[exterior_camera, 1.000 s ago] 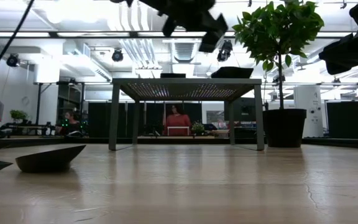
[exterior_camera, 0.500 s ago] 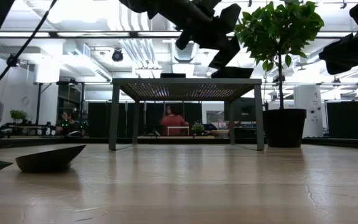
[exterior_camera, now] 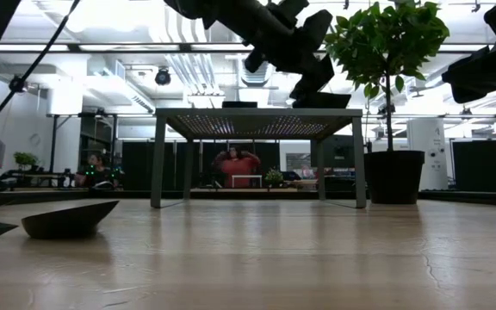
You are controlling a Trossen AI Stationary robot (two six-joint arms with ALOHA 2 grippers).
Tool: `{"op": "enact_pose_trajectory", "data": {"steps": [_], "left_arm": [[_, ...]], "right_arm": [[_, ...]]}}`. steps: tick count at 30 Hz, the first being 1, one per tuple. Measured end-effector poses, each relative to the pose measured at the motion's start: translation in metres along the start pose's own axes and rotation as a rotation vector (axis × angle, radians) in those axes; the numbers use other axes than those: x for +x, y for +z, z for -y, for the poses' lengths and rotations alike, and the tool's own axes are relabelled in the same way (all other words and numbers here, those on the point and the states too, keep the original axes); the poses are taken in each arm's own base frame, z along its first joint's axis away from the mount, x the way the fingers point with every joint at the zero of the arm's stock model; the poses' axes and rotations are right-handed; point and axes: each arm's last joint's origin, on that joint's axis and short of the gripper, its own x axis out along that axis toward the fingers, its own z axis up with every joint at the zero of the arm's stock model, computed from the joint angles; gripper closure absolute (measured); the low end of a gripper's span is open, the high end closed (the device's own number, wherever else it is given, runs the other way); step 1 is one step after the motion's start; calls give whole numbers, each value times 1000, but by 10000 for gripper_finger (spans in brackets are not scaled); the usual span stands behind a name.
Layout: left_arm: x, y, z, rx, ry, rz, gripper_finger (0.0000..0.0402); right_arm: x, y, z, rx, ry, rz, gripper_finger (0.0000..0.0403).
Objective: Pick & Place Mini shaped plates
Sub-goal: Stack the black distorted square plate on top of the black distorted square plates on the shelf, then stack the black drop-shaped plate on top of the black drop-shaped plates on the shelf
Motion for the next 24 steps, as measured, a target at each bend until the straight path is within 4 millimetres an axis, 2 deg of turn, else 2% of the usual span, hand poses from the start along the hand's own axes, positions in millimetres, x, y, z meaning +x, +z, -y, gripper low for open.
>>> {"op": "enact_pose_trajectory", "data": {"steps": [6,16,24], "left_arm": [[0,-3,0,14,-29,-32,392],[0,-3,0,12,-21,-30,330],[-5,12,2,-3,-30,9,303]], "right_arm": [[0,0,0,0,0,0,394],[0,0,0,0,0,0,394],[0,0,0,0,0,0,394]]}}
